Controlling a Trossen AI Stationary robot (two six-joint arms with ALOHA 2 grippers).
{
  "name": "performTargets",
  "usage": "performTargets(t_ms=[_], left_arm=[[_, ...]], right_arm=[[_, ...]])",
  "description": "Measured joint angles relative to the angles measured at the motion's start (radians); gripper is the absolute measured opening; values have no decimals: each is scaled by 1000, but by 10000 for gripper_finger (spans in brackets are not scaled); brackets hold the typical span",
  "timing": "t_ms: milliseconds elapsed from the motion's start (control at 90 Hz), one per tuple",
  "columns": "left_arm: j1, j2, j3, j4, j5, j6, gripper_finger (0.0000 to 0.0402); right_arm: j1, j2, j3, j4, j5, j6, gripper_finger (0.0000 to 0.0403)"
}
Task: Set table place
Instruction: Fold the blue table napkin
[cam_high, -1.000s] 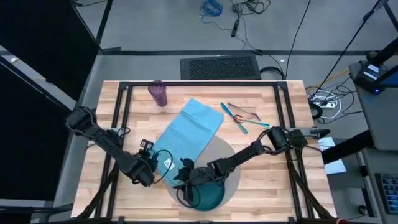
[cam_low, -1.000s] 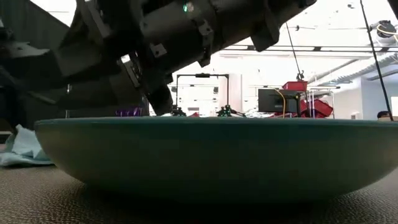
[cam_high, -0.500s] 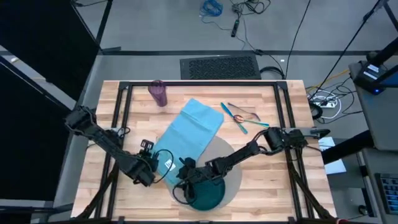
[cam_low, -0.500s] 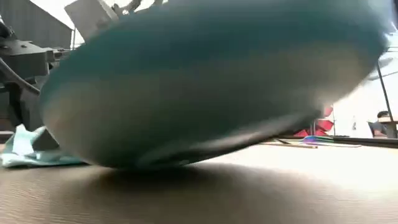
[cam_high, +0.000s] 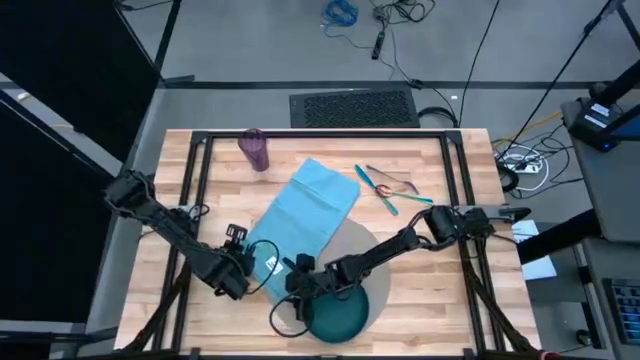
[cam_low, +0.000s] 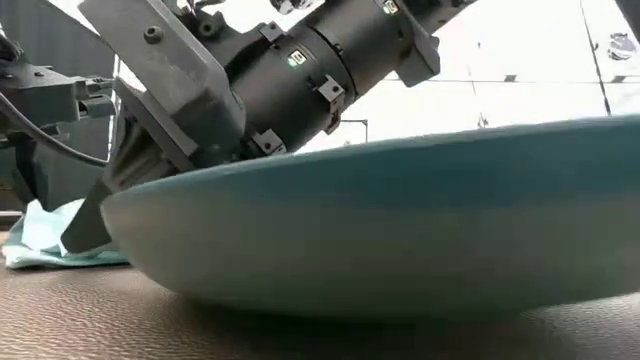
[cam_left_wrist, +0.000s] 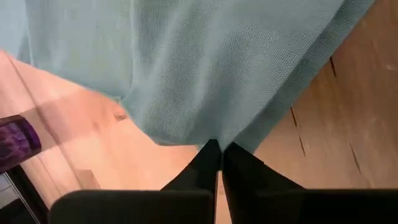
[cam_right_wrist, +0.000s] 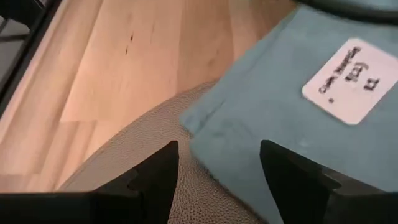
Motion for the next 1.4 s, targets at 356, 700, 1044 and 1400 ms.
performTargets(t_ms=[356, 700, 1044, 1400], left_arm=[[0, 0, 0, 18, 0, 0, 0], [0, 0, 0, 26, 0, 0, 0], [0, 0, 0, 26, -4, 0, 0], [0, 0, 0, 26, -16, -1, 0]], right_arm=[[7, 1, 1, -31, 31, 17, 208], [11, 7, 3, -40, 64, 31, 176], [10, 8, 2, -39, 61, 24, 79], [12, 9, 1, -36, 92, 0, 4]])
